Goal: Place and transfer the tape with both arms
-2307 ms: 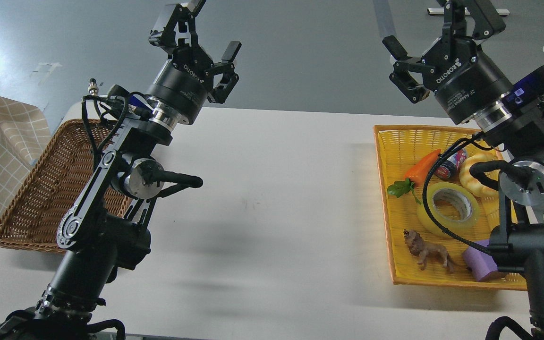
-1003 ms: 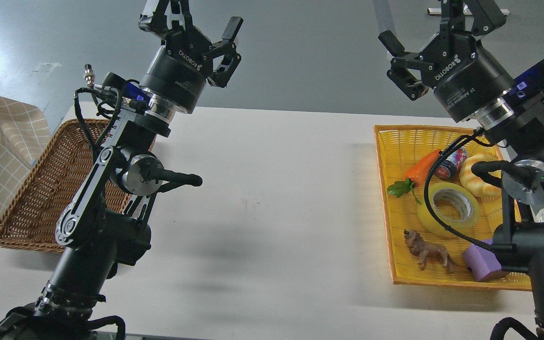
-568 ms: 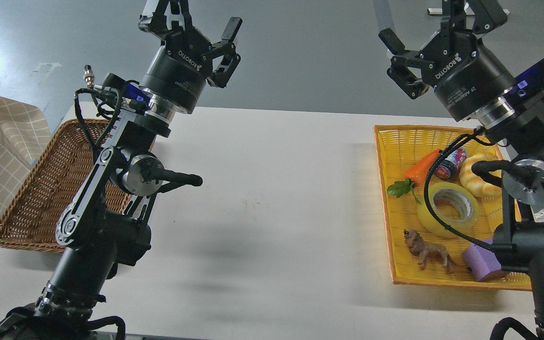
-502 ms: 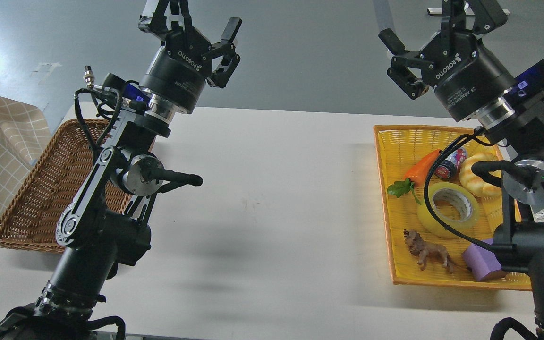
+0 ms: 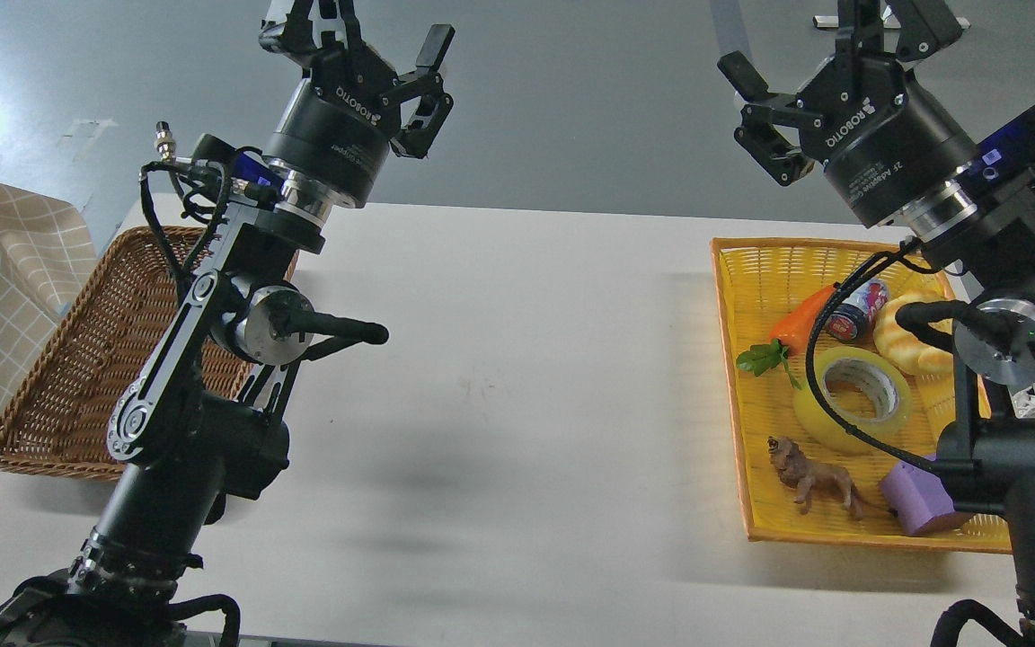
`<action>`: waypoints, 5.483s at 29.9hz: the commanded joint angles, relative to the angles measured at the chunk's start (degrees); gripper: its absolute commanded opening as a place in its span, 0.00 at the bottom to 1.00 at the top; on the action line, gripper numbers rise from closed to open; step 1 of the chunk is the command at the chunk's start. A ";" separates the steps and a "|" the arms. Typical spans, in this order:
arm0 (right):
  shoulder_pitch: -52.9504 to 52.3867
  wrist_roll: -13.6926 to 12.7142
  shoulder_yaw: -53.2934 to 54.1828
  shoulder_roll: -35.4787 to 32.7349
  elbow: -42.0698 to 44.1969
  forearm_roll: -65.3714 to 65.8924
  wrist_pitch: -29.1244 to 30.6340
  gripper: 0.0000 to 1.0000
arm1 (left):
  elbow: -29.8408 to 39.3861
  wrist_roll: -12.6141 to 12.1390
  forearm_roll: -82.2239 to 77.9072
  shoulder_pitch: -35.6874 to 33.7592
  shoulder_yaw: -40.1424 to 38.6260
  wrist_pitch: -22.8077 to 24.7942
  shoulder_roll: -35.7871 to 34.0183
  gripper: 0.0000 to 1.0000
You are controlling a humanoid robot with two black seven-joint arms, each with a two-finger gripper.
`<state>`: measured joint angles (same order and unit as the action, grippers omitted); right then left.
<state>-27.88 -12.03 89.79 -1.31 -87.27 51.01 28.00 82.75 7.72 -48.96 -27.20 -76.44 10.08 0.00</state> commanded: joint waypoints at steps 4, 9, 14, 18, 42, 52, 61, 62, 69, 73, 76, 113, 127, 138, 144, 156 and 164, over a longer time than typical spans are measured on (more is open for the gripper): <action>-0.07 -0.01 -0.05 -0.01 -0.01 -0.03 0.00 1.00 | -0.05 0.01 0.01 0.74 -0.02 0.03 0.00 0.98; 0.20 -0.01 0.04 -0.01 -0.09 -0.03 0.00 1.00 | -0.13 0.01 0.01 0.92 0.06 0.12 0.00 0.98; 0.37 -0.01 0.04 0.08 -0.09 -0.03 0.00 1.00 | -0.13 0.01 0.01 0.57 0.24 0.20 0.00 0.98; 0.02 -0.10 0.04 -0.62 -0.09 0.14 0.00 1.00 | -0.31 0.01 0.01 1.09 0.33 0.21 0.00 0.98; 7.14 0.08 -2.51 -28.83 0.70 11.47 0.00 1.00 | -1.72 -0.34 -0.17 0.92 0.77 0.03 0.00 0.98; 10.48 0.70 -2.42 -31.39 1.66 24.39 0.00 1.00 | -2.68 -0.34 -0.25 1.45 0.77 0.03 0.00 0.98; 14.69 2.19 -2.42 -31.30 2.89 36.88 0.00 1.00 | -3.65 -0.52 -0.25 1.53 0.68 -0.06 0.00 0.98; 15.14 2.28 -2.42 -31.30 2.98 36.79 0.00 1.00 | -3.65 -0.52 -0.34 1.54 0.68 0.03 0.00 0.98; 16.46 2.28 -1.28 -29.64 2.90 36.09 0.00 1.00 | -4.53 -0.52 -0.34 1.54 0.68 0.12 0.00 0.98; 16.81 2.37 -0.67 -28.14 1.84 36.00 0.00 1.00 | -4.53 -0.60 -0.43 1.54 0.68 0.12 0.00 0.98; 16.90 2.28 -1.28 -31.64 1.75 36.09 0.00 1.00 | -4.53 -0.60 -0.34 1.54 0.77 0.38 0.00 0.98; 14.70 3.42 -18.06 -36.22 5.09 60.96 0.00 0.86 | -3.65 -0.17 -0.69 2.94 -0.02 -1.38 -0.79 0.98; 17.25 3.77 -22.90 -36.05 4.74 60.96 0.00 0.81 | -3.56 -0.08 -0.69 2.85 -0.02 -1.29 -0.88 0.98; 19.27 3.77 -22.73 -35.43 4.13 60.96 0.00 0.80 | -3.56 -0.08 -0.69 2.94 -0.02 -1.20 -1.49 0.98; 19.09 3.68 -22.73 -35.78 4.13 61.14 0.00 0.68 | -3.65 -0.08 -0.69 2.85 -0.02 -1.20 -1.58 0.98; 18.13 3.60 -22.99 -35.35 5.71 61.31 0.00 0.78 | -3.56 -0.17 -0.69 2.77 0.15 -1.20 -1.76 0.98; 18.04 3.42 -22.99 -34.64 6.59 63.60 0.00 0.80 | -3.56 -0.08 -0.69 3.03 0.06 -1.20 -1.76 0.98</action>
<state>-9.83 -8.61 66.80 -36.00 -80.90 114.09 28.00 79.17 7.58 -49.66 -24.28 -76.43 8.88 -1.81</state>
